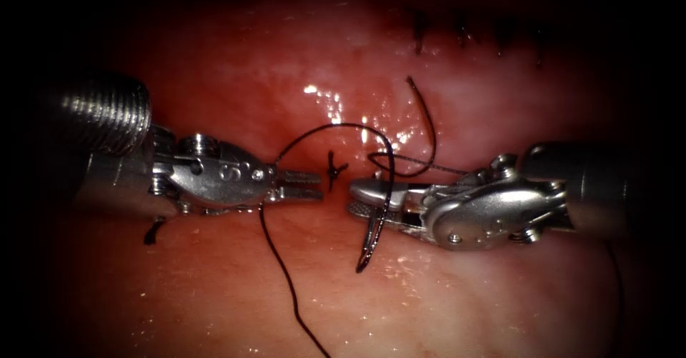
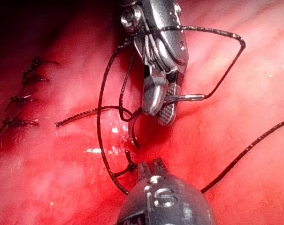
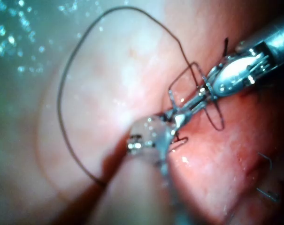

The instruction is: Wound Closure

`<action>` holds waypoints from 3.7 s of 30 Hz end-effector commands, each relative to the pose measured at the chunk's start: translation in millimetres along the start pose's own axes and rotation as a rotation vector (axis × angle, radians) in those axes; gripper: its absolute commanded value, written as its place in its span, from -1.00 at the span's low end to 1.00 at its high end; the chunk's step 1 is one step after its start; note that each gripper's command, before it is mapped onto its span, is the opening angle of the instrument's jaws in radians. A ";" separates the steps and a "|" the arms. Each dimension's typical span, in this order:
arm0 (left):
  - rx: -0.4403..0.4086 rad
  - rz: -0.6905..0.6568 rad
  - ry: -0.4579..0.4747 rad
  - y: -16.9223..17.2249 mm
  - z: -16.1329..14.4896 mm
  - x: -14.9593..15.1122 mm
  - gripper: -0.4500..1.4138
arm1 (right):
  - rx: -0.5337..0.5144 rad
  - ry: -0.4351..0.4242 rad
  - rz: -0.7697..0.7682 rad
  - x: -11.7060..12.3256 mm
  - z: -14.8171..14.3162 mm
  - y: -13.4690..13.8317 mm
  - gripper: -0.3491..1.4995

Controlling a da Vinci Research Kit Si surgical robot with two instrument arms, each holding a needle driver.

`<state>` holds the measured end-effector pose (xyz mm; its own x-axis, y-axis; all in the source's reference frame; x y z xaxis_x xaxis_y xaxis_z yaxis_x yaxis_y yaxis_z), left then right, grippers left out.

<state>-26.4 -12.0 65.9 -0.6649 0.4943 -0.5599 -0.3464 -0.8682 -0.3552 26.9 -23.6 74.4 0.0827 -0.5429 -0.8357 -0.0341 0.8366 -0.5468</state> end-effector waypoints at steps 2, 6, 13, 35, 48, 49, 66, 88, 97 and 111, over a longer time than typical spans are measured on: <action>-0.001 0.000 0.001 0.3 1.0 0.2 -0.68 | -0.010 0.000 0.024 -0.6 0.2 -0.2 -1.00; -0.006 -0.002 0.000 0.6 1.0 0.3 -0.68 | -0.023 0.015 0.070 -0.9 0.4 -0.4 -1.00; -0.008 -0.003 0.000 0.8 1.0 0.5 -0.68 | -0.047 0.030 0.109 -1.7 2.9 1.0 -1.00; -0.013 -0.002 -0.001 0.9 1.2 0.4 -0.73 | -0.018 -0.023 0.348 -3.3 3.6 -2.6 -1.00; -0.016 -0.001 -0.003 1.0 1.3 0.3 -0.77 | 0.062 0.000 0.520 -4.0 3.7 -5.0 -1.00; -0.016 -0.001 -0.003 1.0 1.3 0.3 -0.77 | 0.062 -0.011 0.531 -4.2 3.4 -4.9 -1.00; -0.018 0.001 -0.009 1.1 1.2 0.2 -0.78 | 0.184 -0.138 0.710 -4.1 2.9 -6.4 -1.00; -0.025 0.003 -0.010 1.0 0.9 0.0 -0.77 | 0.313 -0.007 0.074 1.4 4.9 -7.9 -1.00; -0.026 0.004 -0.010 1.0 0.8 0.0 -0.77 | 0.313 -0.052 0.059 0.4 3.5 -7.9 -1.00; -0.029 -0.001 -0.016 1.0 0.6 -0.1 -0.78 | 0.325 -0.137 0.175 -2.7 0.0 -9.0 -1.00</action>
<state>-26.4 -12.8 65.6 -0.6758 0.4944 -0.5467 -0.3277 -0.8659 -0.3779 26.3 -29.2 80.8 0.2362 -0.3912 -0.8895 0.2541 0.9084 -0.3320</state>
